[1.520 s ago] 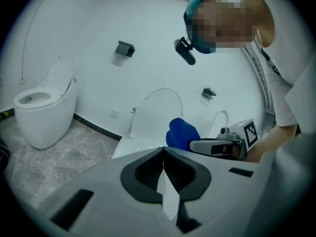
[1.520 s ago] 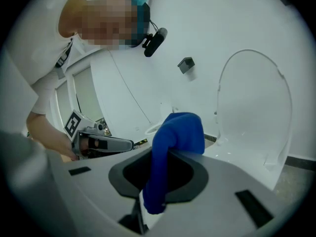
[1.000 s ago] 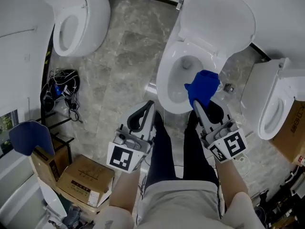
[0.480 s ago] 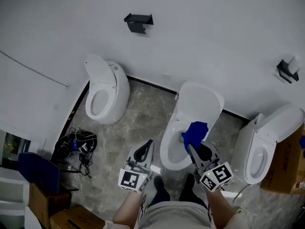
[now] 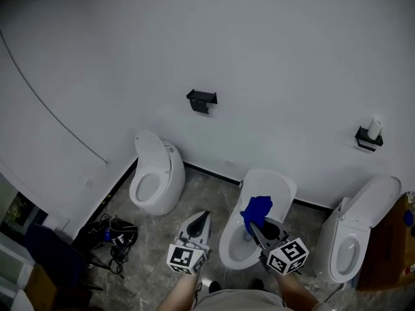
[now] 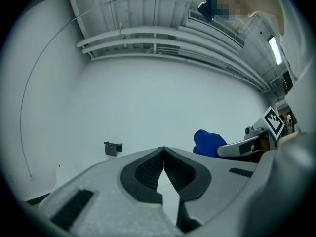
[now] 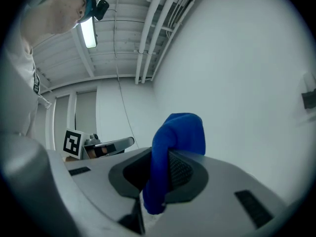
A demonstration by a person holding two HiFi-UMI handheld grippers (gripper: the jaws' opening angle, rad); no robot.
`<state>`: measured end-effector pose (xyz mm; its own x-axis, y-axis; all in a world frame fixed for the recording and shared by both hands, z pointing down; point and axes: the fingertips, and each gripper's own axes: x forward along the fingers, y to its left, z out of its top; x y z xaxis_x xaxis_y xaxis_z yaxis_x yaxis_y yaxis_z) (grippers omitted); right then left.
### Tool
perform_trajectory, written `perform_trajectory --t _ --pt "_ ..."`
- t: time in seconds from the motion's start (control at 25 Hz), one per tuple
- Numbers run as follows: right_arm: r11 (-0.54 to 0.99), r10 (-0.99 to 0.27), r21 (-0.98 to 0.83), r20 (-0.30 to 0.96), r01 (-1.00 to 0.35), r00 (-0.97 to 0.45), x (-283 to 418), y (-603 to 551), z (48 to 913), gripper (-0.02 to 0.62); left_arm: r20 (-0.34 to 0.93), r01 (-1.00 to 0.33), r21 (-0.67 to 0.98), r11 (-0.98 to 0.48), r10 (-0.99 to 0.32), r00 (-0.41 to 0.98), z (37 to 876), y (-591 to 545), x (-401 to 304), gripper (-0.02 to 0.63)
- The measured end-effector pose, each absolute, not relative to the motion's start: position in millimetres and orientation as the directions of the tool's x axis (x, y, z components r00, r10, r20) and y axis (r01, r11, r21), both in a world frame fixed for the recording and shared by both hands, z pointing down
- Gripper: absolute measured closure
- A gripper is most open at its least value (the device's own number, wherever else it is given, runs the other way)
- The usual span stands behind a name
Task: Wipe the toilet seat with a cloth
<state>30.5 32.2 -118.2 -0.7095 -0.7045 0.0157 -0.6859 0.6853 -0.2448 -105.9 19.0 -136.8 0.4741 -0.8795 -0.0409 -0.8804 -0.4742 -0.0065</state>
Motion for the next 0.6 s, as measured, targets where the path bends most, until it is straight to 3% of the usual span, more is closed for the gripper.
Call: perform_trajectory --t 0.6 --pt "0.717 -0.679 -0.205 0.011 -0.666 -0.734 23.3 52.9 -139.9 0.541 -0.054 -0.874 0.014 -0.486 -0.873 0.485 -153.3 42.8 -108.7 0.597"
